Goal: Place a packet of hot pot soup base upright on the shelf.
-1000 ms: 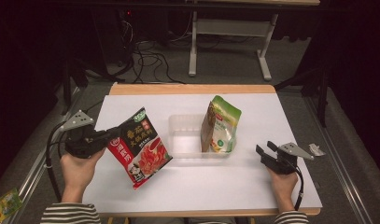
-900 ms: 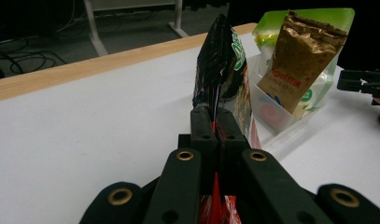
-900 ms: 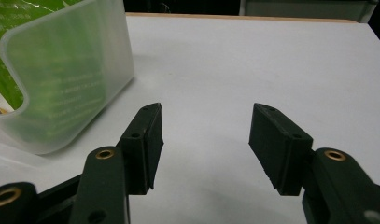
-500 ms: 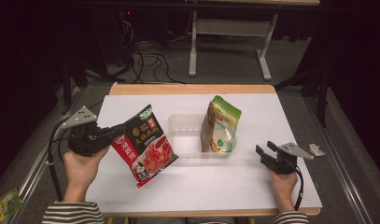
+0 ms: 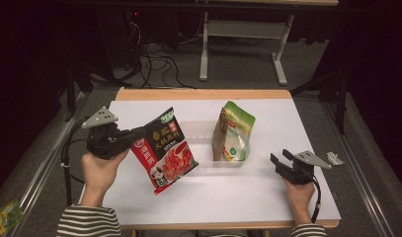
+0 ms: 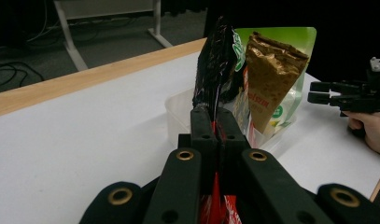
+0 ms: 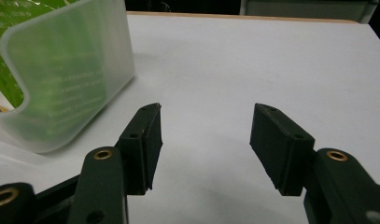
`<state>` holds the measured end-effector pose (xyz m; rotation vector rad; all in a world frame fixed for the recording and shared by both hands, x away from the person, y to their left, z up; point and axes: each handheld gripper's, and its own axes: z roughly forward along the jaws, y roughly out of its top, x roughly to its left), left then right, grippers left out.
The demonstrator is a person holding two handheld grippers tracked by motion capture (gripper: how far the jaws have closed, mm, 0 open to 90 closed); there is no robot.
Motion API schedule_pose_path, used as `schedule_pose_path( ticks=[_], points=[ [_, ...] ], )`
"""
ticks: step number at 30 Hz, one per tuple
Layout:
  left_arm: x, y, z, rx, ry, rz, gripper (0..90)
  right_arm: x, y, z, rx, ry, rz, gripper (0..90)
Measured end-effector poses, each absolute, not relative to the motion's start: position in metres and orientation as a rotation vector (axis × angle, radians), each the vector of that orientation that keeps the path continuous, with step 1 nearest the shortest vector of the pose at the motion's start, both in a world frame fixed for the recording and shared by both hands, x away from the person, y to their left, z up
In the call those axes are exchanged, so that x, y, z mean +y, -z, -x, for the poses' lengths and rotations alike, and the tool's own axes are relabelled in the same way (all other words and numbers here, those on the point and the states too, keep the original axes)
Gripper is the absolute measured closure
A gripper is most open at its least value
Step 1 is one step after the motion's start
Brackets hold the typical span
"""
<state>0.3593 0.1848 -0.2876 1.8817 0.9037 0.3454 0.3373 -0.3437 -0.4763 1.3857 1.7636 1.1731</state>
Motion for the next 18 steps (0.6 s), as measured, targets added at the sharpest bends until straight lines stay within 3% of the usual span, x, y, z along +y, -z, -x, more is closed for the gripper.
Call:
schedule_pose_path(
  ticks=[18],
  points=[
    [0.137, 0.281, -0.387, 0.898, -0.347, -1.927, 89.1, -0.344, 0.476, -0.337, 1.764, -1.176, -1.386, 43.4]
  ],
)
